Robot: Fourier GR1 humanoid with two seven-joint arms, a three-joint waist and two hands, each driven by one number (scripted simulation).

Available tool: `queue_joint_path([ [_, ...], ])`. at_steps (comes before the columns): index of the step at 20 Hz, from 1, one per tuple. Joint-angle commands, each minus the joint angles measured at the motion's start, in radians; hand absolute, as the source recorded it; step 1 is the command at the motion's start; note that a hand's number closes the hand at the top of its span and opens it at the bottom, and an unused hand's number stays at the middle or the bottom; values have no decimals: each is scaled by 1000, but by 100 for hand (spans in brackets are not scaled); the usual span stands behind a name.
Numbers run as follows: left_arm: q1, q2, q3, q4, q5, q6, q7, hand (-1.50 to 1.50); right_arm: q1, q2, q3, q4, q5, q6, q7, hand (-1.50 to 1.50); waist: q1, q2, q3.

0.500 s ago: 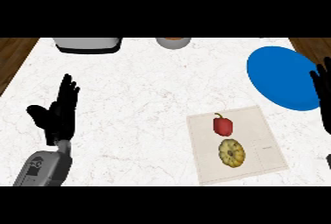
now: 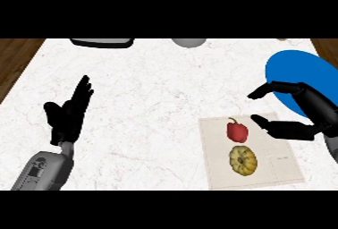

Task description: Pick the squash from the placemat and place it in the plate

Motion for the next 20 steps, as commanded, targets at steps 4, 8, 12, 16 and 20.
queue_joint_path([
  [4,33,51,5,-10,34,-93,54,0,32,-35,136,212,193,169,-384,-150,-42,11,13],
  [8,2,77,45,-20,55,-106,85,0,-59,-60,228,232,393,167,-394,-150,-43,8,12],
  [12,67,63,19,-93,15,-81,101,0,-87,-70,237,163,462,221,-319,-150,-64,0,11],
  [16,129,33,21,-137,4,-79,95,0,-66,-42,217,105,541,249,-253,-150,-70,0,11],
  [20,138,32,38,-158,-16,-66,91,0,-67,-23,248,0,604,327,-127,-150,-73,-1,11],
])
